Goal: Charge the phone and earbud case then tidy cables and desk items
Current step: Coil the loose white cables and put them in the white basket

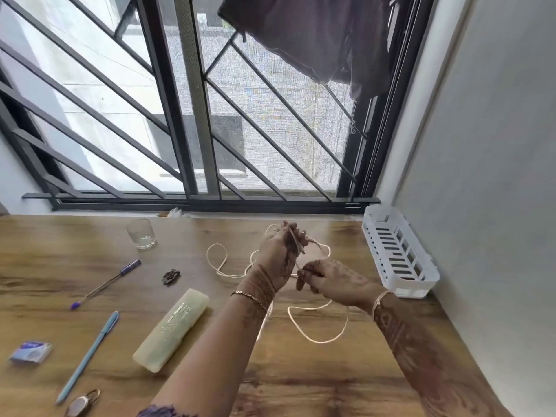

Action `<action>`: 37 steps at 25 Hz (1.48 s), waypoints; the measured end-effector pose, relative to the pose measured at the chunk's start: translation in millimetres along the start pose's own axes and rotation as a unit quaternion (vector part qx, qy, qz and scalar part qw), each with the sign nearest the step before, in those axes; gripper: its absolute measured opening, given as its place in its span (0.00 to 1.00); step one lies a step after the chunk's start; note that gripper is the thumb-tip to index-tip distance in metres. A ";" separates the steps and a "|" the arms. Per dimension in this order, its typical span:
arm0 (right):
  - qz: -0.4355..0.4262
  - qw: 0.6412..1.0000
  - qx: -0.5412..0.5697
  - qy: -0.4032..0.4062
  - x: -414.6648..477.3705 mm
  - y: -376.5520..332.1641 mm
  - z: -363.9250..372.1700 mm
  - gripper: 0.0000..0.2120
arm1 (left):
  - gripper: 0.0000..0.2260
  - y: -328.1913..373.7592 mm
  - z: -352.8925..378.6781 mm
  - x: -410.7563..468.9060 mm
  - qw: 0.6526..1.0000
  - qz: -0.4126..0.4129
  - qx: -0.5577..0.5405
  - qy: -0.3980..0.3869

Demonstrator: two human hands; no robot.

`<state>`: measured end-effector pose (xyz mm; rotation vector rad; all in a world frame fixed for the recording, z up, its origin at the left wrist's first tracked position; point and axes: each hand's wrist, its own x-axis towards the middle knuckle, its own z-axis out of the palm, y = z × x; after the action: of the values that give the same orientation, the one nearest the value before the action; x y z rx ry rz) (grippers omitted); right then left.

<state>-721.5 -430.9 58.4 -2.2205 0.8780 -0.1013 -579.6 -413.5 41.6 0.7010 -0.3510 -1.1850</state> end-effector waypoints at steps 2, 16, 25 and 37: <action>-0.017 1.000 0.002 -0.015 -7.1 -8.0 -10.9 0.12 | 0.12 -6.6 -4.1 -1.8 0.990 0.016 0.137 0.007; -0.035 0.963 0.098 0.250 21.5 3.0 -36.7 0.15 | 0.16 -2.6 -6.5 -29.3 0.971 -0.084 0.199 -0.105; 0.001 0.989 0.063 0.135 15.2 9.8 19.2 0.17 | 0.15 5.7 12.3 -25.7 0.988 -0.107 -0.104 -0.046; -0.047 0.994 0.001 0.101 11.6 2.8 -0.8 0.13 | 0.14 -13.5 -19.0 -5.1 0.919 0.049 0.392 0.020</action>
<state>-714.4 -440.0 55.0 -2.2781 0.8800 -0.3754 -579.8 -405.5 19.1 1.3797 -0.8385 -0.9102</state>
